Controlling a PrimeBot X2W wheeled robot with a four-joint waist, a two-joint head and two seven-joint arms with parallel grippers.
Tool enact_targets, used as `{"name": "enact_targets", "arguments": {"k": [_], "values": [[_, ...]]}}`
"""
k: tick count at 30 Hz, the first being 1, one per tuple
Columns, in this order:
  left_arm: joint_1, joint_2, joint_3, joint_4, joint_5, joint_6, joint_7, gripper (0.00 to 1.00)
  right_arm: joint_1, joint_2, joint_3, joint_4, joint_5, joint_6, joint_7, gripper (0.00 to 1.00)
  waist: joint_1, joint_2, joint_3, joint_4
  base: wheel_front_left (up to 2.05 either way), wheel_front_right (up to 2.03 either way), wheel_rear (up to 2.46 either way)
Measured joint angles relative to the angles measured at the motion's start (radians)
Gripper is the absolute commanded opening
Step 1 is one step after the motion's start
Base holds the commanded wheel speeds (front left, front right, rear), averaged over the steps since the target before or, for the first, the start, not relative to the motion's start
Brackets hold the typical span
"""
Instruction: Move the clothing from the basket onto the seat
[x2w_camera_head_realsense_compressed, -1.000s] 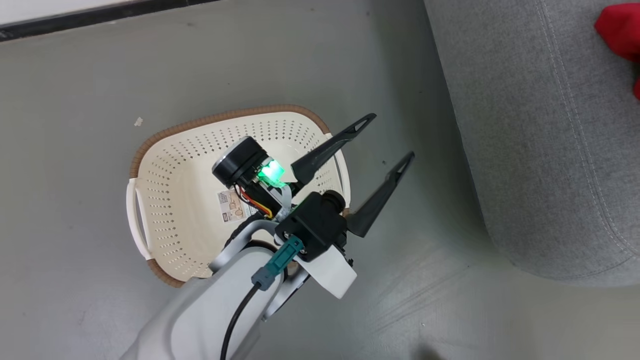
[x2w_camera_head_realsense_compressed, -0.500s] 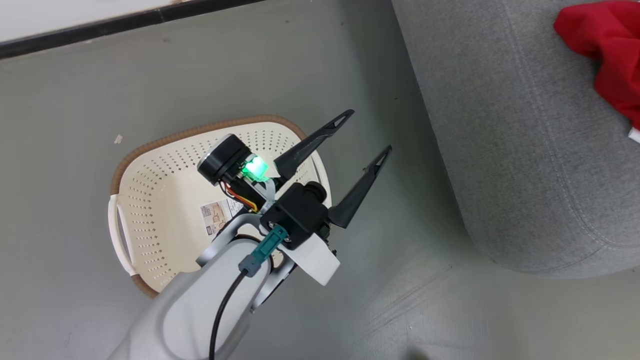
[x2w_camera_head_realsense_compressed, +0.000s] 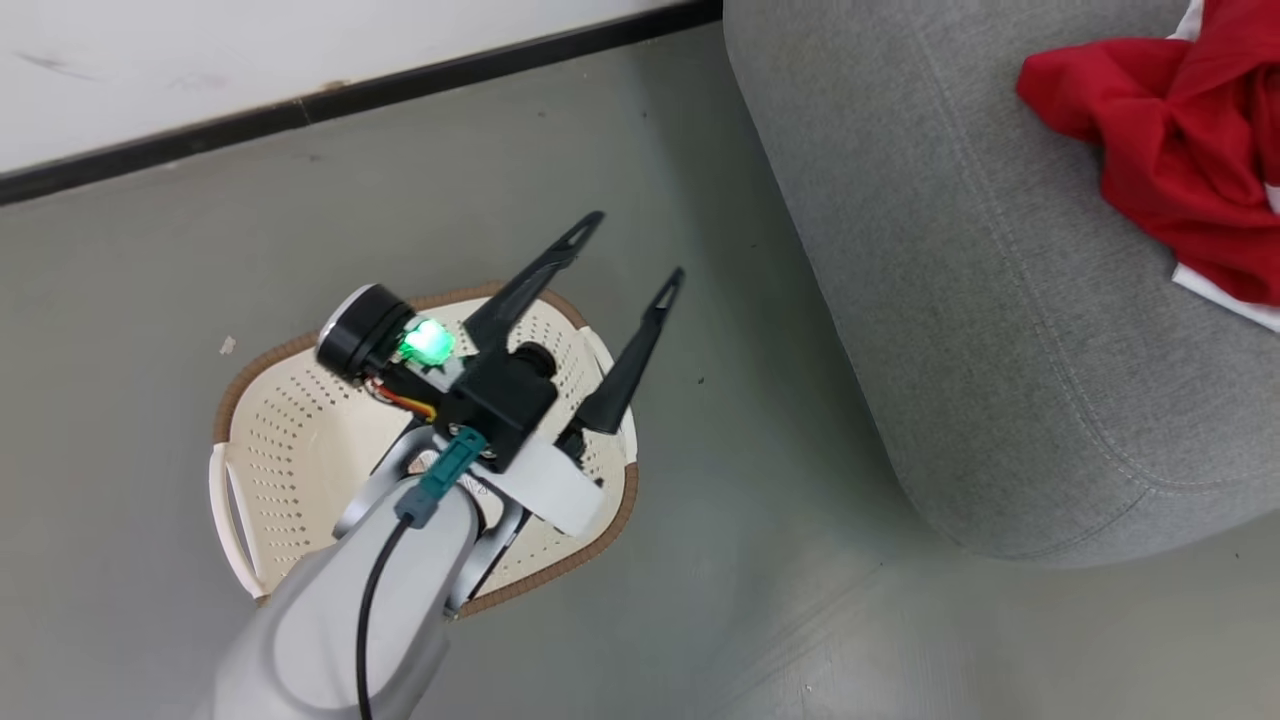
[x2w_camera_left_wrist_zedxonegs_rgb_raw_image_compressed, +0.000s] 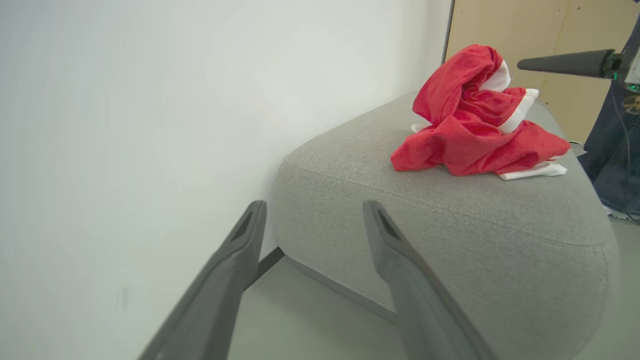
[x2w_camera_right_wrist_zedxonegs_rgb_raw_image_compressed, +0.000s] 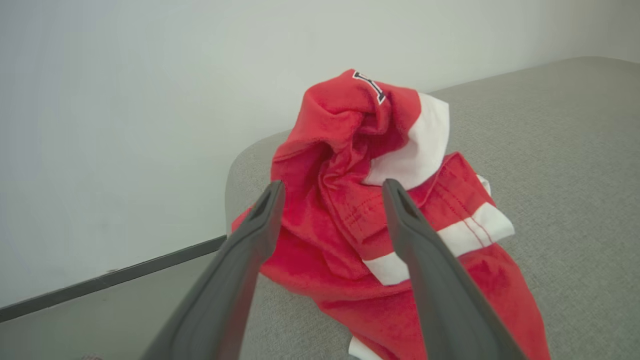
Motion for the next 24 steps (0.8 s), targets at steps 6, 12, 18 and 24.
{"name": "enact_targets", "arguments": {"k": [6, 12, 18, 24], "values": [[0.043, 0.004, 0.055, 0.023, -0.024, 0.039, -0.017, 1.0, 0.023, 0.015, 0.03, -0.063, -0.038, 0.0, 0.0, 1.0, 0.0, 0.0, -0.04, 0.001, 0.0, 0.0, 0.0], [0.1, 0.021, 0.125, 0.039, -0.045, 0.087, -0.027, 1.0, 0.039, 0.048, 0.047, -0.118, -0.081, 0.0, 0.0, 1.0, 0.0, 0.0, -0.079, 0.016, 0.0, 0.0, 0.0], [0.171, 0.029, 0.201, 0.044, -0.076, 0.148, -0.034, 1.0, 0.065, 0.076, 0.084, -0.177, -0.144, 0.0, 0.0, 1.0, 0.0, 0.0, -0.124, 0.048, 0.0, 0.0, 0.0], [0.237, 0.035, 0.255, 0.047, -0.085, 0.193, -0.035, 1.0, 0.096, 0.108, 0.108, -0.192, -0.185, 0.0, 0.0, 1.0, 0.0, 0.0, -0.16, 0.083, 0.0, 0.0, 0.0]]}}
